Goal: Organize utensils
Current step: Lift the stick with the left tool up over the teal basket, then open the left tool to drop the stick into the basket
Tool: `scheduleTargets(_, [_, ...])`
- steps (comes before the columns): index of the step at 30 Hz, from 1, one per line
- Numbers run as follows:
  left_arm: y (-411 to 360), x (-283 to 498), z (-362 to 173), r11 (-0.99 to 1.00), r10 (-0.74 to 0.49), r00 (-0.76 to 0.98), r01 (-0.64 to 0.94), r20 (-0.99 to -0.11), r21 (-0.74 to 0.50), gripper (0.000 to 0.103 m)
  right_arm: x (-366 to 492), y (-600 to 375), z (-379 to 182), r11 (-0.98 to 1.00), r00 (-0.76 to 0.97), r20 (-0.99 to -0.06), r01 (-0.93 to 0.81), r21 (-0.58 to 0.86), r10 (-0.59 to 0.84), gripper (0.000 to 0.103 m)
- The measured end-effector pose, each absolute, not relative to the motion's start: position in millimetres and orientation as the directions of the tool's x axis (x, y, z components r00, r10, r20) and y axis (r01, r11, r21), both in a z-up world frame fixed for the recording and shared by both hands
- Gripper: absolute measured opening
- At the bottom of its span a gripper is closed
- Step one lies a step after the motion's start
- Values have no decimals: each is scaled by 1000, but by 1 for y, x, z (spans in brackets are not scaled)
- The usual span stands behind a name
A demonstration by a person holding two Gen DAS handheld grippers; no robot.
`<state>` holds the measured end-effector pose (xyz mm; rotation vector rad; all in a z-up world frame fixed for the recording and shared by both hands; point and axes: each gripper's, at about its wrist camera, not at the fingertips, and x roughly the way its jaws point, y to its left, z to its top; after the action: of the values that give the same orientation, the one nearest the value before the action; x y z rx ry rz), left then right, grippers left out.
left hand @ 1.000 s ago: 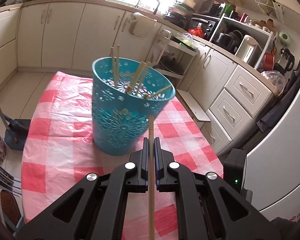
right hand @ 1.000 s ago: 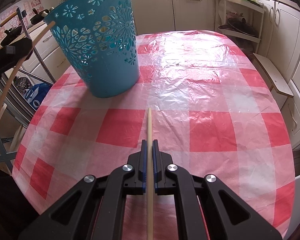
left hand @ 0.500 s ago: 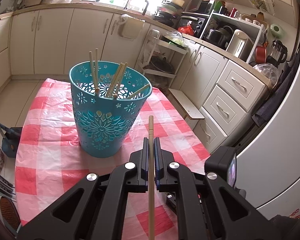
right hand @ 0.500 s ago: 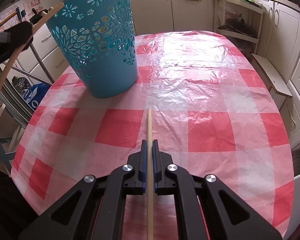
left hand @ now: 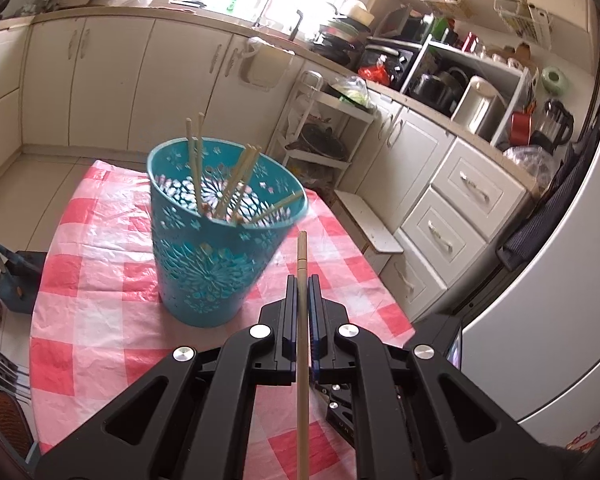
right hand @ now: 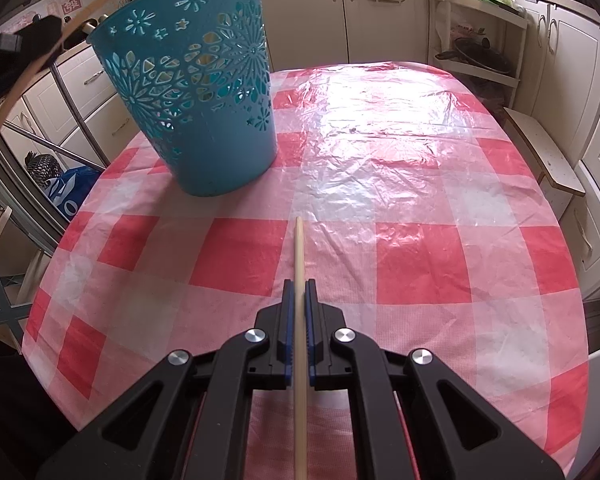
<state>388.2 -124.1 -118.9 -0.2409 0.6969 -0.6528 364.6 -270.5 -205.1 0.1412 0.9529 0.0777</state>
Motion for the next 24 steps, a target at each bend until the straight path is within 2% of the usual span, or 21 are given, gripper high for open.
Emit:
scheduleTargets(11, [-87, 433, -97, 731, -662, 616, 403, -426, -551, 5, 364, -275, -205, 982, 567, -809, -4, 187, 157, 6])
scheduleTargets(21, [-106, 490, -53, 771, -596, 718, 385, -359, -508, 5, 363, -278, -205, 973, 555, -808, -9, 231, 197, 6])
scheduleTargets(24, [-109, 512, -39, 787, -551, 777, 364, -304, -498, 5, 363, -280, -205, 970, 550, -809, -7, 245, 208, 6])
